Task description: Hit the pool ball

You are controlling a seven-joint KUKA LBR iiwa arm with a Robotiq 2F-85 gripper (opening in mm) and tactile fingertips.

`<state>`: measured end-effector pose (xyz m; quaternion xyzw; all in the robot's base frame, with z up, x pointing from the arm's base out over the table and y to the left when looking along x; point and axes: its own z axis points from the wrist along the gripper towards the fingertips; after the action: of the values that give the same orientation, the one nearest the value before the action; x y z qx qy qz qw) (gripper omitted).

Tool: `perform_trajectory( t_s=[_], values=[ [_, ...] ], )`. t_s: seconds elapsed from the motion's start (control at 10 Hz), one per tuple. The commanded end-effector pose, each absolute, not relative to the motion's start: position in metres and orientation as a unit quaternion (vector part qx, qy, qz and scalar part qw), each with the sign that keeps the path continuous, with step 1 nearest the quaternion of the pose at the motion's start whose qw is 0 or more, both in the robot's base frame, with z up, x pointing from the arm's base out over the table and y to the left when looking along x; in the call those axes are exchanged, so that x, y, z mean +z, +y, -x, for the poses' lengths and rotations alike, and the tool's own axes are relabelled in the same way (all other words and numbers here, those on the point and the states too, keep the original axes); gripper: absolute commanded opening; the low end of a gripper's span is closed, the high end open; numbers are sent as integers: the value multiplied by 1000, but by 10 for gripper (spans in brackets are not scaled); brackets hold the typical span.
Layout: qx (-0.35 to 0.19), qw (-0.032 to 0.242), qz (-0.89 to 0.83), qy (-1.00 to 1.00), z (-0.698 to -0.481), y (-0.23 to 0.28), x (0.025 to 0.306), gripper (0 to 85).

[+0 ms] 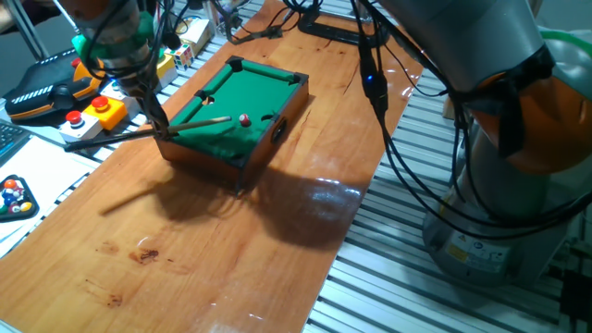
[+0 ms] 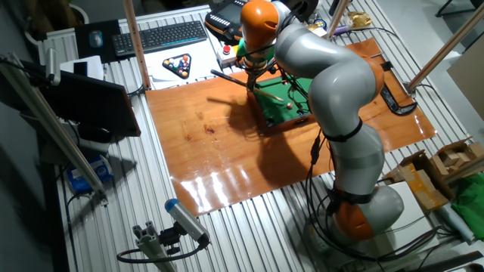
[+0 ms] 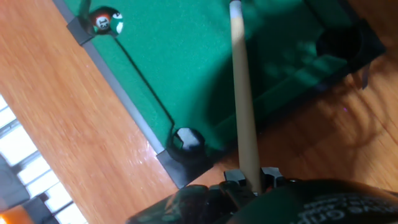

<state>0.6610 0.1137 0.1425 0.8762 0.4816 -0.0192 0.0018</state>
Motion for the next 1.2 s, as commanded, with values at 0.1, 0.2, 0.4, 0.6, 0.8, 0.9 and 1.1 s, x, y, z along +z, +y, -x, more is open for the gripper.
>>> perform_trajectory(
  t_s=[0.1,0.2,0.4,0.6,0.8,0.9,1.1],
  values=[
    [-16,5,-878,479,-662,112,143,10],
    [-13,8,-879,476,-663,110,144,10],
    [-11,4,-882,472,-665,106,144,10],
    [-12,3,-886,463,-666,106,144,10],
    [-11,1,-888,459,-667,106,143,10],
    [-11,0,-889,459,-667,105,143,10],
    [-10,0,-889,459,-667,105,143,10]
  ],
)
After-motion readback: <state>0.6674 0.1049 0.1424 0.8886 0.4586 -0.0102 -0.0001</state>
